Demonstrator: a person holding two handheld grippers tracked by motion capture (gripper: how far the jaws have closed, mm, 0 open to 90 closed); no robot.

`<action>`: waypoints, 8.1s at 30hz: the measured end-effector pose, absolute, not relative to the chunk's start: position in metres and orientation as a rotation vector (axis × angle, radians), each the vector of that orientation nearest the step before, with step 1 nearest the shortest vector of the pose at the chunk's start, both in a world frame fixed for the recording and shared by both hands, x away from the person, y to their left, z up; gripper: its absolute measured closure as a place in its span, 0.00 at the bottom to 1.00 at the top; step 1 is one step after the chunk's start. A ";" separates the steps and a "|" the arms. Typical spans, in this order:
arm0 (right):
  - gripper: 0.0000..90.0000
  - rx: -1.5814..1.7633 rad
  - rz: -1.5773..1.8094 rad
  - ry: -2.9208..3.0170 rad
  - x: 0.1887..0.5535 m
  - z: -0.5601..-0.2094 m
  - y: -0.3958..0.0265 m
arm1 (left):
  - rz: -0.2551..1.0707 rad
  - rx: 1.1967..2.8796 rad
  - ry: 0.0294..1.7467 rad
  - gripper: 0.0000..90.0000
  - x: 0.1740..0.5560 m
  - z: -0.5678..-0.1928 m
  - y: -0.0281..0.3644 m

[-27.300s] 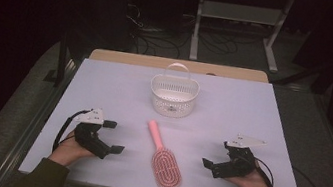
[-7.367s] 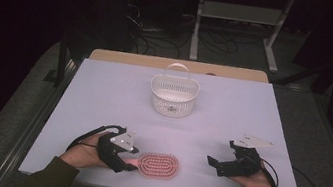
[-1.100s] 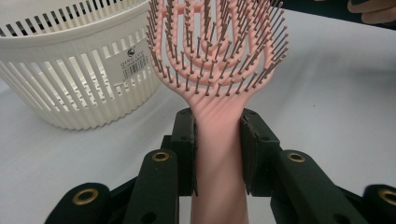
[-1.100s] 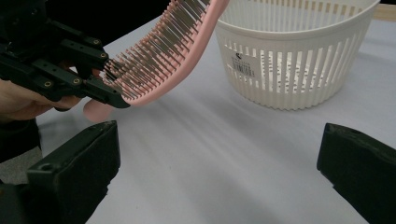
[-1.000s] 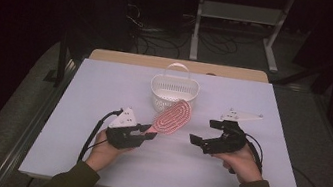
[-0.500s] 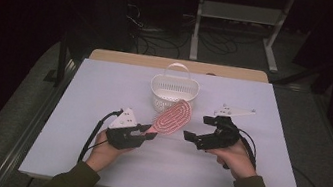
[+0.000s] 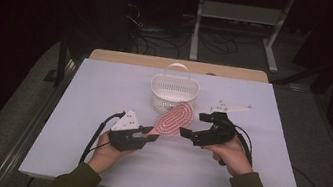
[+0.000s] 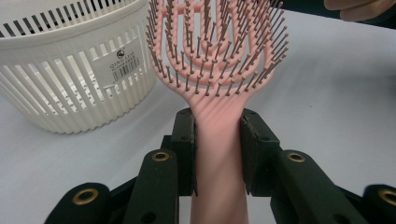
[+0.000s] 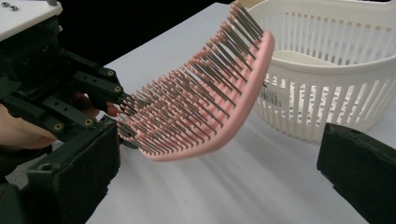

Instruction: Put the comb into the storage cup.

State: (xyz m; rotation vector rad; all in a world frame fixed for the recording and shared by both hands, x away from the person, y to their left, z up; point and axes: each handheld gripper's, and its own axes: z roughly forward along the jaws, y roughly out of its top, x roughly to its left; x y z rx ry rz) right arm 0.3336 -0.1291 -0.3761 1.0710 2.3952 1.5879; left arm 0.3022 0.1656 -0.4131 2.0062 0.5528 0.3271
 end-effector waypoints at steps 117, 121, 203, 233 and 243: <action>0.70 1.147 1.905 2.436 0.355 -0.379 -0.106 | 0.380 2.037 0.504 0.79 0.300 -0.420 0.160; 0.70 1.146 1.919 2.442 0.355 -0.379 -0.107 | 0.373 2.039 0.504 0.79 0.300 -0.420 0.160; 0.70 1.167 1.908 2.334 0.355 -0.372 -0.125 | 0.195 2.089 0.601 0.00 0.280 -0.432 0.259; 0.71 1.179 1.935 2.255 0.360 -0.357 -0.139 | 0.212 2.110 0.607 0.00 0.281 -0.437 0.257; 0.70 1.153 1.935 2.232 0.366 -0.342 -0.140 | 0.217 2.107 0.622 0.00 0.281 -0.438 0.258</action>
